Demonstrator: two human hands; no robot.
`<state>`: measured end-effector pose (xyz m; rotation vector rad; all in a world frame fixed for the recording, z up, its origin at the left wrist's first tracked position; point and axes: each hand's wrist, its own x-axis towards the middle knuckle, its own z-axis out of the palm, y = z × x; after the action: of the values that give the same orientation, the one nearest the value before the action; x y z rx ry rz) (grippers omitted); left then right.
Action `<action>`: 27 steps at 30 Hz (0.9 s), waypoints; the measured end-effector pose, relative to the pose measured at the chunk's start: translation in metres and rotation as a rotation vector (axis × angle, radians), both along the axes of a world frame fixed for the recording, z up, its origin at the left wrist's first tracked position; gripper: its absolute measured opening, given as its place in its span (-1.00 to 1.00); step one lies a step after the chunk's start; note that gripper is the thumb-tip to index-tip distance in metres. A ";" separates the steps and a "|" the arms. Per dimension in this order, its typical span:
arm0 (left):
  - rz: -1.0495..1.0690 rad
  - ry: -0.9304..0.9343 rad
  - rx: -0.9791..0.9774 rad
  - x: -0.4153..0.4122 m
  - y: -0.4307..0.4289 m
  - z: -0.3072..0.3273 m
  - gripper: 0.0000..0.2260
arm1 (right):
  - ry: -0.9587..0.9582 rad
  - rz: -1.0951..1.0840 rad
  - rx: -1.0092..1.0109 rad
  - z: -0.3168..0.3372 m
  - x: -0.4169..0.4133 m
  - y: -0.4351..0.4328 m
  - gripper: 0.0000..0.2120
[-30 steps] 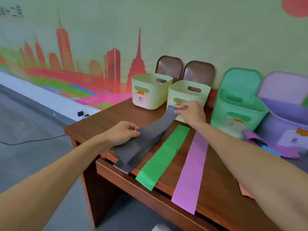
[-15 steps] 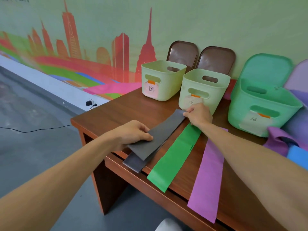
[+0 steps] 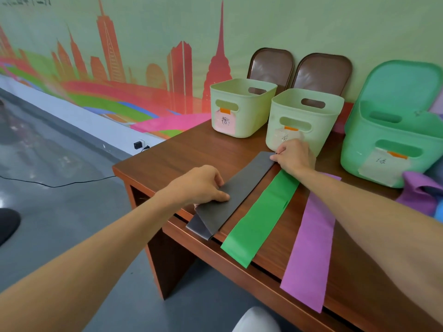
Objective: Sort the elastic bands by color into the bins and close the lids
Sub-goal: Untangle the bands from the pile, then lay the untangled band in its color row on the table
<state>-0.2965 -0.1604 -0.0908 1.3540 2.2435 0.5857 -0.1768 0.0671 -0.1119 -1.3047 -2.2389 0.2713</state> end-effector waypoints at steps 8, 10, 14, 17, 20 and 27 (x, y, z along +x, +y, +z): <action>-0.064 0.353 0.004 0.007 -0.004 0.004 -0.58 | 0.100 0.089 0.091 0.011 0.012 -0.011 -0.86; -0.116 0.365 0.081 0.014 0.000 0.006 -0.65 | 0.097 0.202 0.048 0.020 0.025 -0.014 -0.93; -0.219 0.261 0.315 0.051 0.019 0.012 -0.75 | -0.047 0.395 -0.059 0.045 0.069 -0.022 -0.94; -0.306 0.189 0.427 0.088 0.040 0.017 -0.80 | -0.142 0.437 -0.077 0.066 0.113 -0.025 -0.89; -0.375 0.099 0.465 0.127 0.060 0.021 -0.80 | -0.176 0.424 -0.136 0.083 0.166 -0.027 -0.93; -0.556 -0.031 0.428 0.214 0.096 0.007 -0.77 | -0.088 0.263 -0.200 0.094 0.291 -0.022 -0.92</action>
<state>-0.0820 -0.0640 -0.0834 2.0546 1.6464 0.8935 0.1139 0.0451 -0.0177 -1.1352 -2.5133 0.5558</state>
